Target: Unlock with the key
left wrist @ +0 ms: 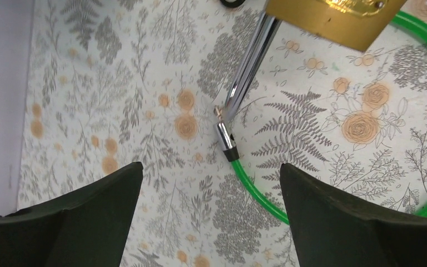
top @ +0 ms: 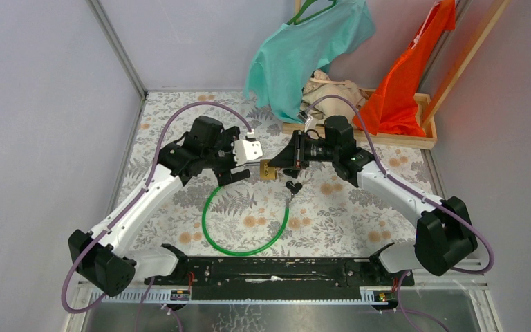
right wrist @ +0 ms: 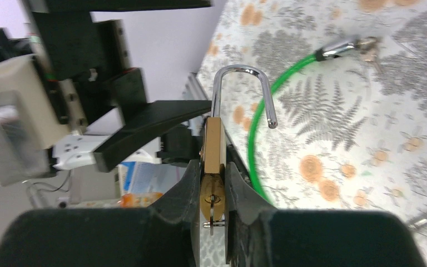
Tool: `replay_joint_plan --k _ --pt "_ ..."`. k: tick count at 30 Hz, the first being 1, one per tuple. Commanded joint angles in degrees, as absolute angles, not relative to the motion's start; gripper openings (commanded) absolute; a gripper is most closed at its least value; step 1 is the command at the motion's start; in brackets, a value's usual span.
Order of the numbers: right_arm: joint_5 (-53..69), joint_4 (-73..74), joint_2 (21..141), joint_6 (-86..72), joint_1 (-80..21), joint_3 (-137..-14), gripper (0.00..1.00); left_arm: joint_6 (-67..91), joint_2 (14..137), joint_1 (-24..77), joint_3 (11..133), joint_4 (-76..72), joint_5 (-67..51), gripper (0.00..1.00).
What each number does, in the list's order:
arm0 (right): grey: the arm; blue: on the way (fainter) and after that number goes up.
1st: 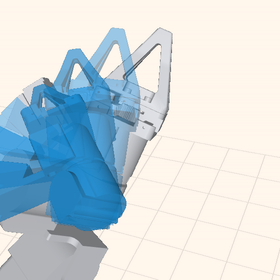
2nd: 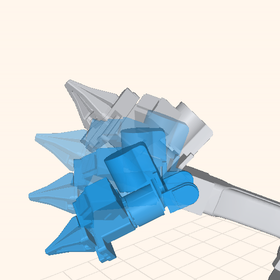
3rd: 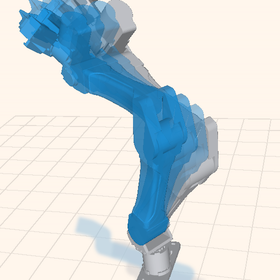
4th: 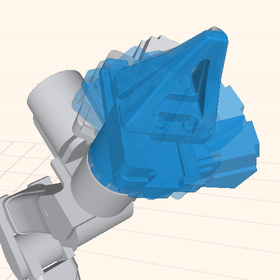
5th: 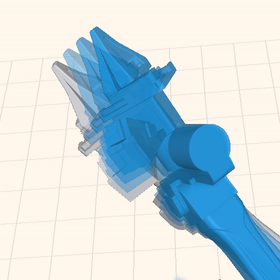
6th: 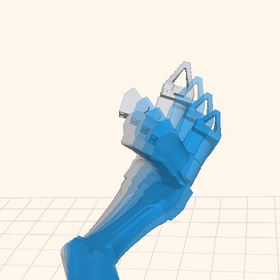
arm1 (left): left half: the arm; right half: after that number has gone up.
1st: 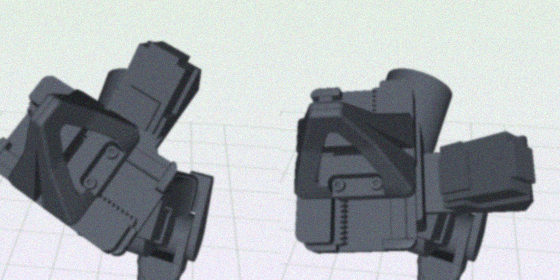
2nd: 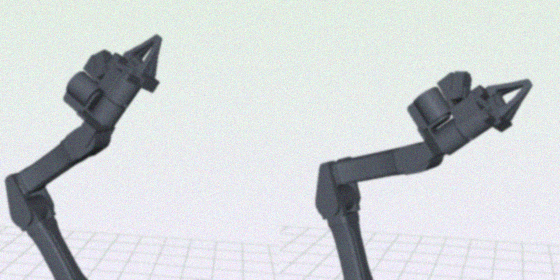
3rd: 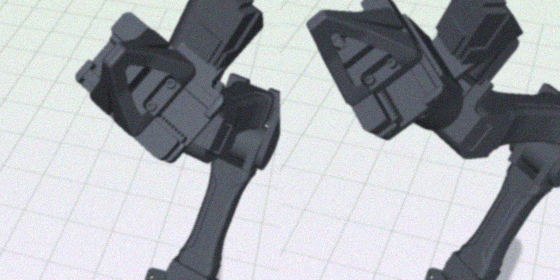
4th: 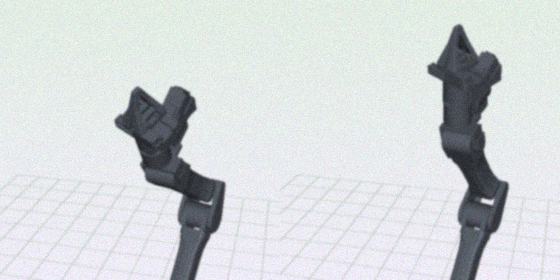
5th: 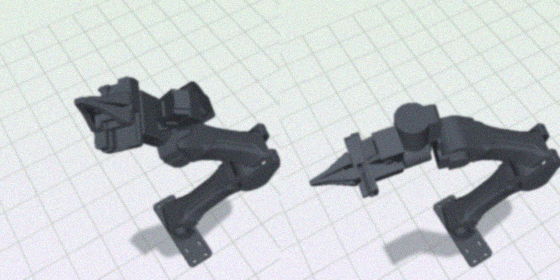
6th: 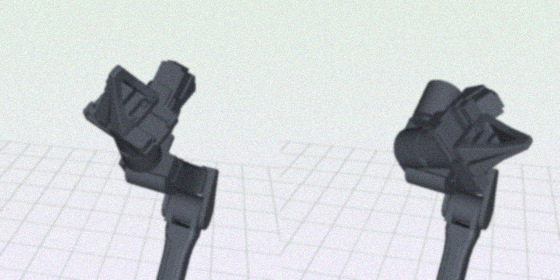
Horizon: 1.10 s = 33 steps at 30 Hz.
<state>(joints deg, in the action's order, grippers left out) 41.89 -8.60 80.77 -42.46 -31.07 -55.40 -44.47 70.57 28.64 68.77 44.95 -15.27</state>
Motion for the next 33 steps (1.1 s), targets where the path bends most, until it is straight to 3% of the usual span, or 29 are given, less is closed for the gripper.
replay_joint_plan --k 1,8,14,20,26,33 --pt "34.9 -10.3 82.7 -36.4 -31.3 -55.0 0.0 -38.2 70.7 26.9 69.3 45.9 -10.0 1.0" --pt "30.8 -16.3 89.8 -33.2 -34.4 -53.3 0.0 -32.9 76.2 26.2 76.4 47.9 -0.2 1.0" --pt "27.8 -17.8 94.9 -31.6 -37.9 -52.7 0.0 -32.8 79.4 24.1 80.8 51.5 -1.6 1.0" --pt "27.6 -24.1 97.9 -35.9 -38.6 -47.7 0.0 -29.0 76.3 22.6 78.0 45.3 -2.1 1.0" --pt "29.0 -28.5 99.6 -39.8 -38.6 -45.8 0.0 -29.5 75.7 22.7 77.6 48.1 -7.5 1.0" --pt "26.3 -24.8 98.7 -36.8 -38.5 -46.8 0.62 -29.9 78.1 22.7 81.4 54.4 -12.2 1.0"
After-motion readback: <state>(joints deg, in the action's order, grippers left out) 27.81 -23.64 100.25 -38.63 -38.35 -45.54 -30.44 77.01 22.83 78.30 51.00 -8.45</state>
